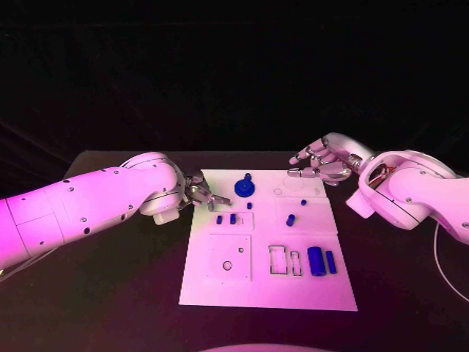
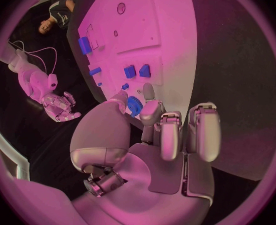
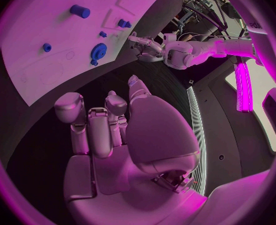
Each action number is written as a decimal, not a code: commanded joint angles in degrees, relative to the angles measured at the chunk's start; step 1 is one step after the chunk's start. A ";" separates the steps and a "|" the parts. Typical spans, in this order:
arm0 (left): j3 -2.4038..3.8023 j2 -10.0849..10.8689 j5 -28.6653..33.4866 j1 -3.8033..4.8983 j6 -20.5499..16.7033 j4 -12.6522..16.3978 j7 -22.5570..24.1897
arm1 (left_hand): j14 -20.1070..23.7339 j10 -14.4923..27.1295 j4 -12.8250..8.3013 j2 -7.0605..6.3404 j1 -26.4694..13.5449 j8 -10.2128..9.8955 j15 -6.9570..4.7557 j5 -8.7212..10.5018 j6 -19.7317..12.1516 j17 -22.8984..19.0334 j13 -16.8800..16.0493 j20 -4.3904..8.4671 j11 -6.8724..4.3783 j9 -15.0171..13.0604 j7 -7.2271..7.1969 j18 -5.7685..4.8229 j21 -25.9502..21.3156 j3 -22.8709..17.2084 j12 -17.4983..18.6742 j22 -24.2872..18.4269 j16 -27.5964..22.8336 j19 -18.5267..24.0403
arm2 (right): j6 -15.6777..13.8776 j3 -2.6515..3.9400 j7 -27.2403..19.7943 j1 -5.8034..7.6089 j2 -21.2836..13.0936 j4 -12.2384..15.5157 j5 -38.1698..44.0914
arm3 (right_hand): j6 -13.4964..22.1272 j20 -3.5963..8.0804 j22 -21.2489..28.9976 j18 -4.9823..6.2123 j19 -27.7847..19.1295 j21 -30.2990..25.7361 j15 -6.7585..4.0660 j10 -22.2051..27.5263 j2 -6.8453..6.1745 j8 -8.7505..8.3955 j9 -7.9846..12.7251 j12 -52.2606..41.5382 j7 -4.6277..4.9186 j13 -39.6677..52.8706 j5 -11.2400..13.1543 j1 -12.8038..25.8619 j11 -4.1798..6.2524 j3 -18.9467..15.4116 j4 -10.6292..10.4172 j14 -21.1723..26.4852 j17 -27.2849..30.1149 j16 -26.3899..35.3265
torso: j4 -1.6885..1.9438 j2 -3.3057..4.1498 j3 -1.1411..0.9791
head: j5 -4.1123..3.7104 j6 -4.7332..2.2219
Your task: Assemble the parts on the task board
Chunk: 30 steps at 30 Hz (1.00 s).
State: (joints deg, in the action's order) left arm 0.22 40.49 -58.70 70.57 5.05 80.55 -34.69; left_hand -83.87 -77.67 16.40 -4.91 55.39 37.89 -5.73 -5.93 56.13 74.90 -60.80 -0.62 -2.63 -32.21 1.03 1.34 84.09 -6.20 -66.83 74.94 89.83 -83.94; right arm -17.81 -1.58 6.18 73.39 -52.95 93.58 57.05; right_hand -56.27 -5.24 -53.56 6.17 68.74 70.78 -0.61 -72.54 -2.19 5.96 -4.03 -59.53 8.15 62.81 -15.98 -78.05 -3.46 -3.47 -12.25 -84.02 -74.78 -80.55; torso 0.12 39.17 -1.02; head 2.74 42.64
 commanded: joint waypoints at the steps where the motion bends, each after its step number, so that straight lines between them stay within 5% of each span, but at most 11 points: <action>1: 0.11 0.50 4.14 0.03 -4.43 0.36 4.41 | -6.13 2.81 -0.05 0.71 1.64 -0.42 0.16 0.02 -1.52 15.10 4.17 -0.05 0.38 0.00 0.60 1.06 -3.18 1.22 3.69 8.49 0.17 -2.14 | 0.69 0.00 -0.50 -0.05 -0.08 0.06 0.15 | 0.23 -0.09 0.05 1.19 -0.49 -0.33 -0.36 0.15 0.45 0.37 -0.04 0.13 0.03 -0.05 -0.23 0.05 0.24 -0.34 -0.10 -2.61 0.05 0.12 | -0.01 0.05 0.03 | -0.11 -0.02; 4: 0.12 0.59 5.27 0.04 -6.36 0.26 8.32 | -4.85 10.87 -1.25 1.36 6.22 -1.13 1.15 -0.87 -5.02 11.70 15.21 -0.82 1.65 0.16 2.00 3.43 -13.83 1.73 13.74 1.19 -2.40 2.77 | 0.65 -0.01 -0.47 -0.05 -0.16 0.09 0.14 | 0.23 -0.09 0.05 1.19 -0.49 -0.33 -0.36 0.15 0.45 0.37 -0.04 0.13 0.03 -0.05 -0.23 0.05 0.24 -0.34 -0.10 -2.61 0.05 0.12 | 0.04 0.05 0.00 | -0.32 -0.02; 7: -0.26 -0.05 5.88 0.04 -9.36 -0.23 15.56 | 3.35 20.48 -3.64 2.30 13.41 -3.27 3.80 -1.37 -11.44 -3.09 20.70 -2.78 4.66 1.46 5.13 7.39 -37.55 0.80 20.70 -14.40 -15.60 15.57 | 0.56 -0.01 -0.44 -0.05 -0.19 0.10 0.14 | 0.23 -0.09 0.05 1.19 -0.49 -0.33 -0.36 0.15 0.45 0.37 -0.04 0.13 0.03 -0.05 -0.23 0.05 0.24 -0.34 -0.10 -2.61 0.05 0.12 | 0.07 0.01 0.00 | -0.46 -0.22; 9: -0.72 -0.99 5.66 0.02 -11.86 -0.91 21.74 | 11.96 25.44 -5.83 2.71 19.15 -5.03 5.80 -1.26 -13.61 -14.04 23.35 -4.13 6.26 3.27 6.64 8.17 -46.51 -0.85 24.43 -19.91 -26.74 21.51 | 0.47 -0.01 -0.45 -0.05 -0.12 0.08 0.14 | 0.24 -0.08 0.13 1.20 -0.51 -0.40 -0.37 0.15 0.47 0.39 -0.04 0.14 0.03 -0.10 -0.24 0.03 0.24 -0.43 -0.15 -2.60 0.10 0.18 | 0.05 0.02 0.04 | -0.48 -0.32; 11: -1.11 -1.90 4.48 -0.03 -14.14 -1.62 26.54 | 20.98 27.92 -7.70 2.38 24.88 -9.90 6.23 -0.96 -12.53 -24.03 28.67 -5.42 7.01 7.67 7.33 8.03 -49.92 -4.21 30.66 -21.87 -37.05 24.06 | 0.43 -0.01 -0.46 -0.05 -0.05 0.05 0.14 | 0.24 -0.08 0.13 1.19 -0.50 -0.41 -0.37 0.16 0.51 0.40 -0.04 0.15 0.02 -0.12 -0.26 -0.03 0.24 -0.42 -0.14 -2.61 0.09 0.18 | -0.04 0.10 0.12 | -0.50 -0.45; 12: -1.31 -2.53 3.28 -0.12 -15.65 -2.12 29.32 | 22.96 25.12 -8.31 0.46 27.17 -14.76 7.04 -0.54 -10.12 -27.20 34.26 -6.26 7.30 11.87 7.21 8.23 -51.51 -6.49 35.74 -22.86 -39.68 24.68 | 0.41 -0.01 -0.45 -0.06 -0.02 0.03 0.14 | 0.24 -0.08 0.13 1.19 -0.50 -0.41 -0.37 0.16 0.51 0.40 -0.04 0.15 0.02 -0.12 -0.26 -0.03 0.24 -0.42 -0.14 -2.61 0.09 0.18 | -0.10 0.15 0.16 | -0.56 -0.54; 13: -1.46 -3.08 1.86 -0.27 -17.04 -2.59 31.66 | 23.35 22.43 -8.96 -0.72 29.29 -19.20 7.04 -0.76 -7.09 -29.46 39.95 -6.81 7.75 15.76 7.07 8.74 -52.58 -9.23 40.86 -23.52 -40.91 24.73 | 0.42 -0.01 -0.43 -0.06 0.02 0.03 0.14 | 0.25 -0.08 0.16 1.20 -0.50 -0.45 -0.38 0.17 0.62 0.41 -0.04 0.17 0.02 -0.17 -0.30 -0.17 0.25 -0.39 -0.13 -2.61 0.11 0.21 | -0.11 0.16 0.15 | -0.58 -0.60; 14: -1.55 -3.46 0.53 -0.43 -18.03 -2.92 33.21 | 23.38 22.51 -9.51 -1.01 30.00 -20.43 6.87 -0.87 -6.63 -30.21 41.46 -6.86 7.82 16.73 7.29 8.76 -52.59 -10.05 42.35 -23.49 -41.24 24.57 | 0.42 -0.01 -0.42 -0.06 0.05 0.04 0.14 | 0.25 -0.07 0.17 1.20 -0.50 -0.45 -0.38 0.17 0.63 0.42 -0.04 0.18 0.02 -0.17 -0.31 -0.19 0.25 -0.39 -0.13 -2.61 0.11 0.21 | -0.21 0.23 0.18 | -0.58 -0.66; 21: -1.83 -5.37 -8.78 -1.17 -19.81 -4.58 36.17 | 20.01 20.64 -11.69 -3.21 30.24 -25.62 7.19 -0.58 -3.78 -33.37 48.87 -6.80 8.45 21.00 7.02 9.14 -51.06 -12.08 48.75 -22.20 -40.46 22.50 | 0.45 -0.02 -0.28 -0.08 0.27 0.05 0.14 | 0.26 -0.07 0.16 1.19 -0.47 -0.47 -0.39 0.14 0.80 0.44 -0.04 0.13 0.02 -0.17 -0.36 -0.35 0.26 -0.35 -0.13 -2.63 0.05 0.19 | -0.41 0.38 0.12 | -0.55 -0.97; 25: -2.08 -6.59 -12.49 -1.27 -17.86 -5.53 33.80 | 11.98 17.66 -11.80 -3.79 28.78 -27.46 6.25 -0.61 -0.96 -25.67 52.24 -6.02 7.59 22.76 6.83 8.86 -46.89 -13.22 51.30 -19.47 -30.03 17.84 | 0.49 -0.02 -0.16 -0.09 0.36 0.06 0.14 | 0.26 -0.06 0.17 1.19 -0.46 -0.49 -0.39 0.14 0.90 0.45 -0.04 0.13 0.02 -0.19 -0.38 -0.40 0.26 -0.33 -0.15 -2.63 0.06 0.21 | -0.30 0.32 0.15 | -0.71 -0.98; 30: -2.45 -8.22 -14.88 -1.40 -15.47 -7.07 30.64 | 6.53 15.83 -11.86 -4.48 27.56 -28.82 5.79 -0.53 0.90 -18.22 54.43 -5.46 7.19 23.96 6.59 6.78 -34.25 -14.00 53.02 -10.95 -21.90 10.76 | 0.49 -0.02 -0.10 -0.09 0.46 0.06 0.15 | 0.26 -0.06 0.17 1.19 -0.46 -0.49 -0.39 0.14 0.90 0.45 -0.04 0.13 0.02 -0.19 -0.38 -0.40 0.26 -0.33 -0.15 -2.63 0.06 0.21 | -0.48 0.39 0.15 | -0.55 -1.00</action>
State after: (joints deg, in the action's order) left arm -2.22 32.56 -69.22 69.22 -12.10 73.74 -2.67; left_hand -76.72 -61.55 4.49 -9.33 83.54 9.30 0.10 -6.60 56.69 55.87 -6.56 -6.16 4.48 -8.37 7.55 8.67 48.39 -19.87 -14.01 63.06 67.07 -72.37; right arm -17.80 -1.60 6.24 73.33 -52.55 93.60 57.01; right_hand -56.27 -5.24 -53.44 7.06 68.74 70.57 -0.61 -72.55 -1.89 6.18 -4.03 -59.53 8.15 62.68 -15.97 -78.35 -3.46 -3.63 -12.41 -84.02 -74.72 -80.55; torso -0.26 39.51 -0.88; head 2.11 41.65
